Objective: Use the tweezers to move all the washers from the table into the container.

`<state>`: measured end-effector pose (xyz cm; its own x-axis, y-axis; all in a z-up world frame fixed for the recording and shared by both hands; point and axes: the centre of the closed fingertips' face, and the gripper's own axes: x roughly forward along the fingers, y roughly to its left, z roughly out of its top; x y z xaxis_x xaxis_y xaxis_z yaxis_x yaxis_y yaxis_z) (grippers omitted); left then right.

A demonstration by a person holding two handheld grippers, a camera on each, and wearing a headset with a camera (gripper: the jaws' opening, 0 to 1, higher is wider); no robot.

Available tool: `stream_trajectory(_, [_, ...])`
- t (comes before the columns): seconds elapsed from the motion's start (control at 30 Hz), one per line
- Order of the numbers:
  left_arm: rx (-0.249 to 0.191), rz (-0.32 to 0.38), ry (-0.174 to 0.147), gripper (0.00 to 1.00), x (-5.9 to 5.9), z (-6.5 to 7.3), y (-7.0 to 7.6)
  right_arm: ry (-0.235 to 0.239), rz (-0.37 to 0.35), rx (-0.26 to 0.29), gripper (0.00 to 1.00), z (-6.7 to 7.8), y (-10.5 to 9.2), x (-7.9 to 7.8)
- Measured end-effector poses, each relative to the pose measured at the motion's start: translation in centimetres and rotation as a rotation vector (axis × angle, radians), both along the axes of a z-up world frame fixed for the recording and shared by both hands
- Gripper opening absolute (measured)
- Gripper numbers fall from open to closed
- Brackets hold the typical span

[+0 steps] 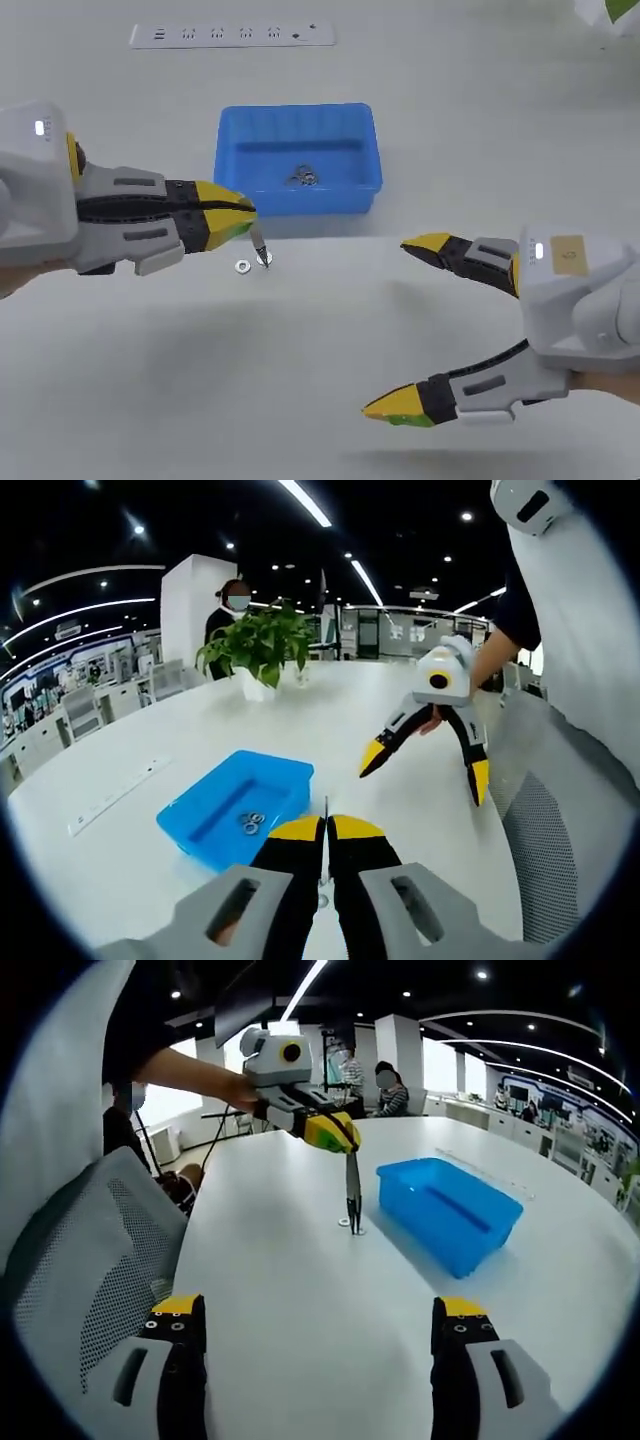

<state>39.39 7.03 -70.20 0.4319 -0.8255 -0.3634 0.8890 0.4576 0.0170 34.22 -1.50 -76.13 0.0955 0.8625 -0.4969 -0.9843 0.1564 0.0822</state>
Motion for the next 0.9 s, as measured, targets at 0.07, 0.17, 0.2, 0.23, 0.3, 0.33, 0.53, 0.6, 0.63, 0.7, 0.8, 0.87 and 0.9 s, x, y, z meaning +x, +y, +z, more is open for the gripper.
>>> stream_trajectory(0.07, [0.003, -0.007, 0.005, 0.05, -0.1, -0.1, 0.0, 0.007, 0.027, 0.028, 0.86, 0.6, 0.8, 0.5])
stream_trajectory(0.17, [0.003, -0.022, 0.014, 0.05, -0.2, -0.1, -0.2, 0.031, 0.086, 0.035, 0.74, 0.9, 1.7, 1.1])
stream_trajectory(0.2, [0.004, -0.026, 0.015, 0.05, -0.3, -0.1, -0.2, 0.056, 0.112, 0.044, 0.69, 1.0, 1.9, 1.0])
stream_trajectory(0.23, [0.005, -0.028, 0.015, 0.05, -0.3, -0.1, -0.2, 0.064, 0.118, 0.051, 0.64, 1.2, 2.2, 1.6])
stream_trajectory(0.3, [0.004, -0.032, 0.017, 0.05, -0.4, -0.1, -0.3, 0.060, 0.132, 0.050, 0.58, 1.2, 2.6, 2.2])
stream_trajectory(0.33, [0.003, -0.034, 0.017, 0.05, -0.4, -0.1, -0.4, 0.072, 0.152, 0.046, 0.55, 1.2, 2.9, 2.3])
stream_trajectory(0.53, [0.007, -0.038, 0.018, 0.05, -0.4, -0.2, -0.4, 0.077, 0.206, 0.053, 0.46, 1.0, 4.5, 3.2])
stream_trajectory(0.6, [0.006, -0.036, 0.020, 0.05, -0.4, -0.2, -0.3, 0.071, 0.228, 0.045, 0.45, 0.6, 5.3, 3.4])
stream_trajectory(0.63, [0.005, -0.035, 0.021, 0.05, -0.4, -0.2, -0.3, 0.064, 0.246, 0.047, 0.43, 0.6, 5.8, 3.5])
stream_trajectory(0.7, [0.002, -0.034, 0.025, 0.05, -0.4, -0.3, -0.3, 0.073, 0.255, 0.061, 0.42, 0.7, 6.8, 3.7])
stream_trajectory(0.8, [0.001, -0.035, 0.025, 0.06, -0.4, -0.3, -0.4, 0.079, 0.262, 0.082, 0.42, 0.8, 8.3, 4.0])
stream_trajectory(0.87, [0.001, -0.035, 0.026, 0.06, -0.3, -0.3, -0.4, 0.086, 0.273, 0.090, 0.41, 0.7, 9.2, 4.2])
stream_trajectory(0.9, [0.002, -0.035, 0.027, 0.06, -0.4, -0.3, -0.3, 0.085, 0.279, 0.091, 0.40, 0.6, 9.5, 4.2])
